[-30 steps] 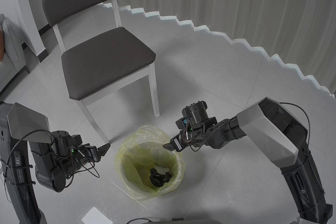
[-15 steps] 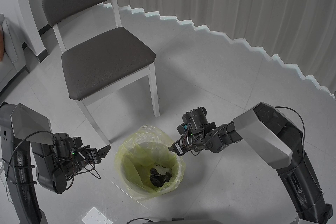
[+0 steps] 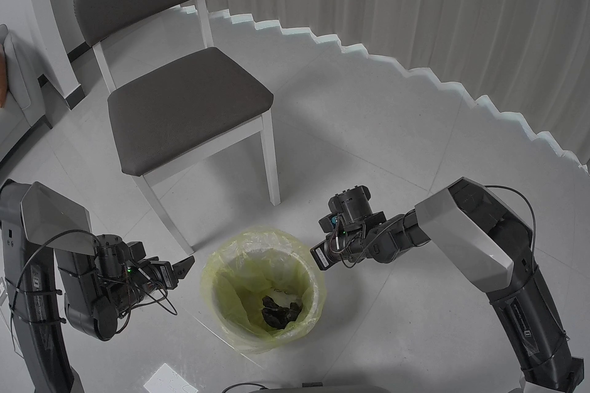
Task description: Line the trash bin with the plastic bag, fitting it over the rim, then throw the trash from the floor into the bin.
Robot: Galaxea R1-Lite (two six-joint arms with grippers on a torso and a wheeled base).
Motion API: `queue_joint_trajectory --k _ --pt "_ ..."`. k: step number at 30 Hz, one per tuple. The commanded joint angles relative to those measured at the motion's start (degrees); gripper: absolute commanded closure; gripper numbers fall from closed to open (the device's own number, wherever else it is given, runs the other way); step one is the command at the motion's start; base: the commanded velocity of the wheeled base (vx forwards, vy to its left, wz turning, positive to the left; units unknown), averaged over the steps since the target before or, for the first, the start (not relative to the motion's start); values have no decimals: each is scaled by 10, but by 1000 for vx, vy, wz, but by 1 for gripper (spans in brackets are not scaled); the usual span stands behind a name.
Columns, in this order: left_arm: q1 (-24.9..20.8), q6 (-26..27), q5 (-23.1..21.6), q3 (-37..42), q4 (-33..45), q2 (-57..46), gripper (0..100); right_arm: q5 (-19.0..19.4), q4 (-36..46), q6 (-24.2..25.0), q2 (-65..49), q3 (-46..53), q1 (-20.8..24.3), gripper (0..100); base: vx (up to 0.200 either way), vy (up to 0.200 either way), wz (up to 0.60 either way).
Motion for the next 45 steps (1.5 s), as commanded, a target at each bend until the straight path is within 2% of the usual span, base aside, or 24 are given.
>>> queue_joint_trajectory --k 1,7,14,19,20,26,35,41,42,45 --pt "-1 0 0 0 -10 6 0 0 16 -1 15 -27 -15 100 0 0 0" --pt "-2 0 0 -2 -10 6 0 2 92 0 39 -92 -20 100 0 0 0" --pt "-2 0 0 -1 -10 5 0 2 90 6 33 -95 -14 100 0 0 0" --pt "-1 0 0 0 -10 6 0 3 85 7 -14 -71 -13 100 0 0 0" --pt "-1 0 -1 1 -10 5 0 3 81 10 -18 -70 -12 0 0 0 0" --pt "-2 1 -1 5 -10 9 0 3 79 12 -25 -69 -9 0 0 0 0" --pt "-5 4 1 5 -10 9 0 3 78 11 22 -83 22 0 0 0 0" --pt "-4 4 2 5 -10 9 0 3 79 12 41 -102 19 0 0 0 0" --pt "-4 4 3 5 -10 10 0 3 80 12 40 -101 18 100 0 0 0" --pt "-5 4 3 4 -10 10 0 3 81 13 39 -101 17 100 0 0 0"
